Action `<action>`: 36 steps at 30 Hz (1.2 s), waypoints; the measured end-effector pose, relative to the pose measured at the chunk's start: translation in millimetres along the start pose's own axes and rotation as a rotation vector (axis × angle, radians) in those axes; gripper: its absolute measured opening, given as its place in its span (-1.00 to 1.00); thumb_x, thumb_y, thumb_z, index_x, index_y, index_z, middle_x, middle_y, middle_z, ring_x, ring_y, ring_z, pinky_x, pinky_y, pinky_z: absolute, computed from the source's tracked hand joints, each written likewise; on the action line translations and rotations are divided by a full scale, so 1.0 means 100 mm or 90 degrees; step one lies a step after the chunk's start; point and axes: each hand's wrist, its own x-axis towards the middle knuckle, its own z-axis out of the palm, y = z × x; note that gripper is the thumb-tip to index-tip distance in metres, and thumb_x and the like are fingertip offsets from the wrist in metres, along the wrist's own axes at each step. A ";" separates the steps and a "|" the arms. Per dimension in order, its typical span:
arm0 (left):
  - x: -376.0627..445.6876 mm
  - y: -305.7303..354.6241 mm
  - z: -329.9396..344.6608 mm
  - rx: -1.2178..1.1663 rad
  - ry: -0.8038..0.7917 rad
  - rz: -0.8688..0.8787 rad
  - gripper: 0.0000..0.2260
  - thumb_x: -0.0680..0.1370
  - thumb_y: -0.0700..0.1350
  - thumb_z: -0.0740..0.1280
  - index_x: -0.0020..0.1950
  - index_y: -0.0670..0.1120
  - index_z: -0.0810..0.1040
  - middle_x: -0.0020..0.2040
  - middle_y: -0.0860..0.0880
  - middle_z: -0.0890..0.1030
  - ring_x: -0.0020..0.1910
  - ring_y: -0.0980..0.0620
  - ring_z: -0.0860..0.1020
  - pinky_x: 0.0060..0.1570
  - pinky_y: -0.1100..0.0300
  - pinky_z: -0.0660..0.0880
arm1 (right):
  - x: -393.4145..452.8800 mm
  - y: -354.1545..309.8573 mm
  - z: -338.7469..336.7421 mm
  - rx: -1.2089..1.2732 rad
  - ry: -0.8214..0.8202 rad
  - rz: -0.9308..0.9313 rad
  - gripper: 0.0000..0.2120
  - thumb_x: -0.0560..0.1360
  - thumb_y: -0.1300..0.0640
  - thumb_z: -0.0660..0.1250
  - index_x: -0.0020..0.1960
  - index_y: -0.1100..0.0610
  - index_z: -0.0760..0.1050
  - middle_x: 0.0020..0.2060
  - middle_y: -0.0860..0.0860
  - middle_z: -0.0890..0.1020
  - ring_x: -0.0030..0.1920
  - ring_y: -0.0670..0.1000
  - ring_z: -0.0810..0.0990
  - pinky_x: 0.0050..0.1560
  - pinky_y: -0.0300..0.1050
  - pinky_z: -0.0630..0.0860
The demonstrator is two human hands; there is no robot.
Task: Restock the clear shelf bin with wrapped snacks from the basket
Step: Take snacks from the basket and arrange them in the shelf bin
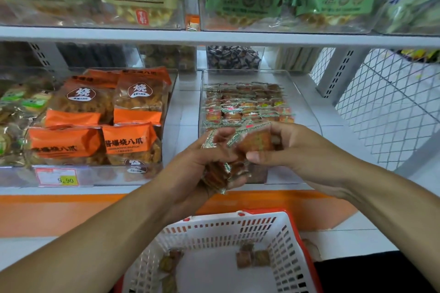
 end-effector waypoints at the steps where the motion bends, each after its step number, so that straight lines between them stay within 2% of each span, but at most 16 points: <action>1: -0.01 0.00 0.00 0.011 -0.004 0.010 -0.66 0.40 -0.35 0.41 0.07 -0.01 0.70 0.16 -0.24 0.68 0.03 -0.25 0.69 -0.23 0.06 0.62 | 0.00 0.00 0.00 -0.030 -0.005 0.006 -0.61 0.30 0.14 0.56 0.12 0.09 0.63 0.02 0.03 0.73 0.10 0.01 0.68 0.16 -0.13 0.58; 3: -0.02 0.00 -0.01 0.038 -0.019 0.021 -0.63 0.40 -0.35 0.41 0.13 -0.01 0.67 0.18 -0.22 0.68 0.06 -0.26 0.68 -0.16 0.03 0.64 | -0.01 -0.01 -0.01 -0.107 -0.038 0.017 -0.59 0.32 0.13 0.59 0.14 0.08 0.62 0.02 0.00 0.73 0.09 -0.02 0.68 0.16 -0.12 0.59; 6: -0.02 -0.01 -0.04 0.082 -0.037 0.024 -0.62 0.40 -0.34 0.43 0.14 0.00 0.66 0.20 -0.19 0.67 0.12 -0.27 0.67 -0.11 0.01 0.65 | -0.04 -0.02 -0.03 -0.189 -0.094 0.038 -0.61 0.38 0.24 0.57 0.15 0.04 0.56 -0.01 -0.05 0.73 0.04 -0.07 0.69 0.02 -0.20 0.60; 9: -0.01 -0.04 -0.04 0.079 -0.020 0.029 -0.58 0.33 -0.36 0.48 0.11 -0.01 0.67 0.16 -0.24 0.68 0.02 -0.24 0.68 -0.17 0.02 0.63 | 0.01 -0.06 -0.18 -0.254 -0.038 0.076 -0.61 0.34 0.23 0.61 0.08 0.04 0.56 -0.08 0.13 0.72 -0.05 0.08 0.70 0.08 0.06 0.59; 10: 0.00 -0.04 -0.02 0.071 -0.019 0.029 -0.56 0.31 -0.38 0.49 0.11 -0.02 0.68 0.13 -0.27 0.68 -0.04 -0.23 0.67 -0.18 0.00 0.63 | 0.05 -0.08 -0.28 -0.275 0.011 0.076 -0.61 0.31 0.21 0.63 0.05 0.05 0.56 -0.07 0.23 0.69 -0.09 0.14 0.67 0.03 0.06 0.58; 12: 0.01 -0.05 0.03 0.069 -0.013 0.027 -0.57 0.31 -0.38 0.48 0.11 -0.03 0.68 0.06 -0.32 0.67 -0.09 -0.23 0.63 -0.16 -0.04 0.61 | 0.14 -0.10 -0.46 -0.372 0.112 0.072 -0.58 0.24 0.16 0.67 0.00 0.03 0.55 -0.16 0.24 0.66 -0.22 0.06 0.60 -0.19 -0.16 0.48; 14: 0.02 -0.07 0.07 0.085 -0.004 0.024 -0.60 0.35 -0.38 0.46 0.10 -0.01 0.68 0.03 -0.32 0.67 -0.11 -0.24 0.63 -0.08 -0.10 0.58 | 0.25 -0.08 -0.58 -0.509 0.193 0.085 -0.54 0.21 0.13 0.68 -0.02 -0.01 0.50 -0.31 0.00 0.60 -0.35 -0.09 0.52 -0.44 -0.39 0.33; 16: 0.05 -0.10 0.10 0.100 0.013 0.020 -0.62 0.41 -0.38 0.45 0.11 0.02 0.68 0.02 -0.32 0.65 -0.12 -0.27 0.63 -0.01 -0.10 0.51 | 0.39 -0.03 -0.62 -0.574 0.221 0.105 -0.52 0.24 0.16 0.67 0.00 -0.02 0.47 -0.32 -0.14 0.53 -0.41 -0.24 0.48 -0.54 -0.41 0.28; 18: 0.08 -0.12 0.13 0.096 0.030 0.018 -0.63 0.45 -0.37 0.42 0.13 0.02 0.68 0.08 -0.31 0.67 -0.08 -0.29 0.64 -0.01 -0.07 0.55 | 0.54 0.06 -0.61 -0.616 0.221 0.126 -0.54 0.28 0.17 0.64 0.02 0.01 0.44 -0.23 -0.06 0.55 -0.39 -0.22 0.49 -0.51 -0.33 0.28; 21: 0.11 -0.14 0.18 0.083 0.038 0.017 -0.62 0.46 -0.38 0.41 0.16 0.00 0.66 0.09 -0.27 0.68 -0.06 -0.26 0.66 0.03 -0.14 0.57 | 0.73 0.20 -0.61 -0.647 0.210 0.130 -0.55 0.34 0.20 0.60 0.05 0.02 0.39 -0.08 0.04 0.55 -0.21 0.02 0.52 -0.43 -0.26 0.27; 25: 0.14 -0.13 0.19 0.034 0.024 -0.005 -0.65 0.47 -0.42 0.38 0.12 -0.05 0.66 -0.04 -0.27 0.66 -0.19 -0.20 0.65 -0.16 0.00 0.59 | 0.83 0.28 -0.69 -0.622 0.245 0.098 -0.59 0.35 0.30 0.53 0.01 0.05 0.38 -0.19 0.00 0.52 -0.18 0.05 0.48 -0.45 -0.30 0.20; 27: 0.13 -0.12 0.18 0.032 0.025 -0.014 -0.65 0.48 -0.42 0.36 0.15 -0.07 0.66 0.02 -0.28 0.68 -0.13 -0.23 0.67 -0.21 0.02 0.60 | 0.85 0.33 -0.68 -0.595 0.250 0.083 -0.60 0.34 0.33 0.50 0.02 0.06 0.39 -0.18 0.00 0.53 -0.17 0.05 0.49 -0.41 -0.24 0.23; 29: 0.12 -0.11 0.17 0.031 0.041 -0.012 -0.65 0.48 -0.42 0.36 0.17 -0.09 0.64 0.06 -0.28 0.69 -0.08 -0.22 0.68 -0.20 0.00 0.62 | 0.84 0.40 -0.62 -0.581 0.235 0.074 -0.56 0.35 0.34 0.48 0.13 0.07 0.40 -0.12 0.03 0.55 -0.11 0.07 0.49 -0.30 -0.20 0.30; 33: 0.09 -0.06 0.19 0.020 0.074 -0.002 -0.65 0.39 -0.32 0.45 0.14 -0.08 0.65 0.00 -0.22 0.72 -0.08 -0.19 0.73 -0.21 -0.04 0.65 | 0.72 0.28 -0.54 -0.669 0.264 0.044 -0.38 0.37 0.25 0.51 0.36 0.03 0.38 0.25 0.10 0.44 0.07 0.12 0.52 0.08 -0.15 0.41; 35: 0.08 -0.04 0.21 0.008 0.078 0.000 -0.66 0.41 -0.22 0.47 0.18 -0.08 0.62 -0.05 -0.19 0.72 -0.10 -0.18 0.72 -0.18 -0.10 0.67 | 0.60 0.08 -0.45 -0.683 0.307 -0.058 -0.49 0.40 0.14 0.52 0.28 -0.08 0.44 0.23 0.00 0.47 0.00 0.00 0.56 0.00 -0.17 0.42; 36: 0.08 -0.04 0.21 0.000 0.086 0.000 -0.66 0.44 -0.16 0.47 0.21 -0.09 0.61 -0.03 -0.19 0.72 -0.06 -0.18 0.72 -0.11 -0.16 0.67 | 0.53 -0.02 -0.38 -0.620 0.290 -0.109 -0.63 0.42 0.01 0.52 0.17 -0.15 0.49 0.12 -0.07 0.55 -0.08 -0.09 0.57 -0.07 -0.19 0.43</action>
